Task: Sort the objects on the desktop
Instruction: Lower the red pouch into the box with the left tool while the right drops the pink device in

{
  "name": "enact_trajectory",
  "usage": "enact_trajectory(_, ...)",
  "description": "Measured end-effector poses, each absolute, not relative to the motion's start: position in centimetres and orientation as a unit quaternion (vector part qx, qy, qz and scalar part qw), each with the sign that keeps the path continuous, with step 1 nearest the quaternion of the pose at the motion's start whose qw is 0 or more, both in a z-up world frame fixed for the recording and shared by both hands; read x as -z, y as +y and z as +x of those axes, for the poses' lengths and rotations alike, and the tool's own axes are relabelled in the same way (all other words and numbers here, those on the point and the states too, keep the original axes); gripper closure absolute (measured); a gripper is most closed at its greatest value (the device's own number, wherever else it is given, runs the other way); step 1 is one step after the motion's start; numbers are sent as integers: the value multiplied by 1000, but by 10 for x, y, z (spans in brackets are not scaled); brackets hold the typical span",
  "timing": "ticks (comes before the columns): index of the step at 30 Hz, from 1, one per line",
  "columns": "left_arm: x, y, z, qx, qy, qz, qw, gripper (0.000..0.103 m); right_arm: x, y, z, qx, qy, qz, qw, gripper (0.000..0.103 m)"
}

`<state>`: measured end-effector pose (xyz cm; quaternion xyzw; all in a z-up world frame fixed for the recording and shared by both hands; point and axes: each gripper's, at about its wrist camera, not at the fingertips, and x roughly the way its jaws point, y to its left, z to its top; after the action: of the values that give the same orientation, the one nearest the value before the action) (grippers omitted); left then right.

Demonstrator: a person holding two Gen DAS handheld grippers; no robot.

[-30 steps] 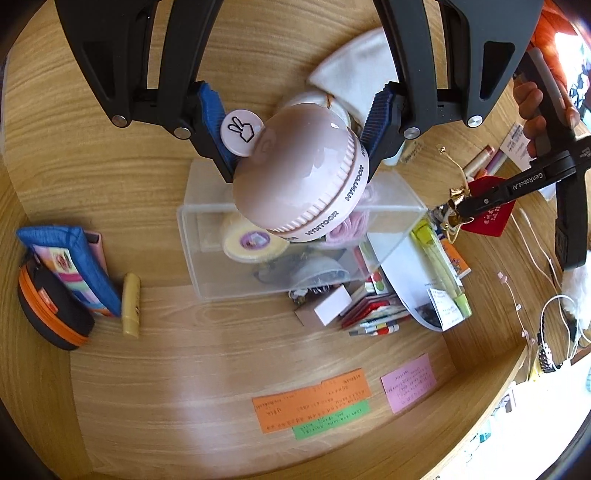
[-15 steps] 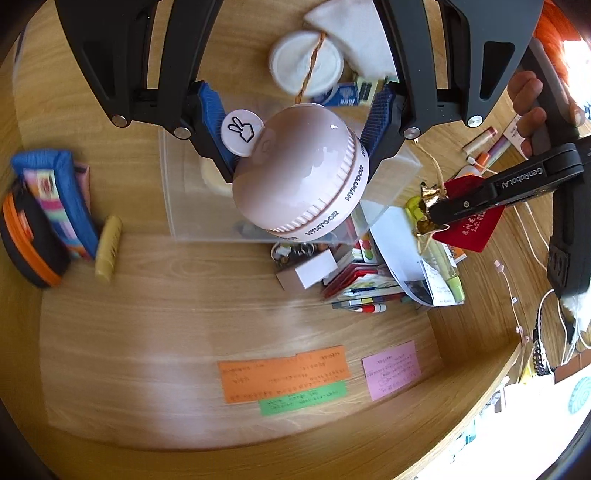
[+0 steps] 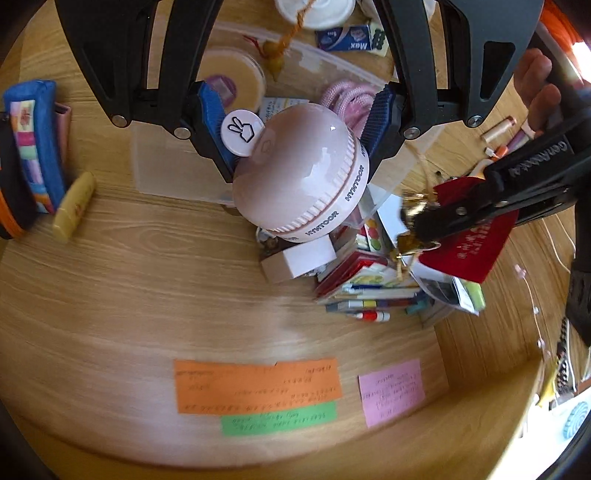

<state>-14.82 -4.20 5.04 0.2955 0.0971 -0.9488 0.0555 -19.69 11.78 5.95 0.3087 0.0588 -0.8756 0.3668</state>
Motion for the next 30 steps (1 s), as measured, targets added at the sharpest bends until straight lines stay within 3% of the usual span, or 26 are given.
enact_trajectory(6, -14, -42, -177, 932, 93, 346, 57, 80, -32, 103, -196, 863, 87, 329, 372, 43)
enact_trajectory(16, 2, -40, -176, 924, 86, 370, 51, 80, -10, 90, -191, 851, 129, 345, 375, 43)
enact_trajectory(18, 2, -43, -177, 923, 88, 371, 51, 73, -7, 89, -191, 851, 133, 346, 373, 43)
enact_trajectory(20, 1, -43, -179, 923, 90, 372, 46, 55, -7, 88, -190, 852, 138, 343, 371, 43)
enact_trajectory(22, -1, -43, -176, 925, 95, 365, 39, 47, -7, 88, -189, 852, 140, 342, 372, 43)
enact_trajectory(30, -13, -38, -166, 938, 73, 337, 45, 35, -6, 85, -188, 856, 146, 337, 364, 39)
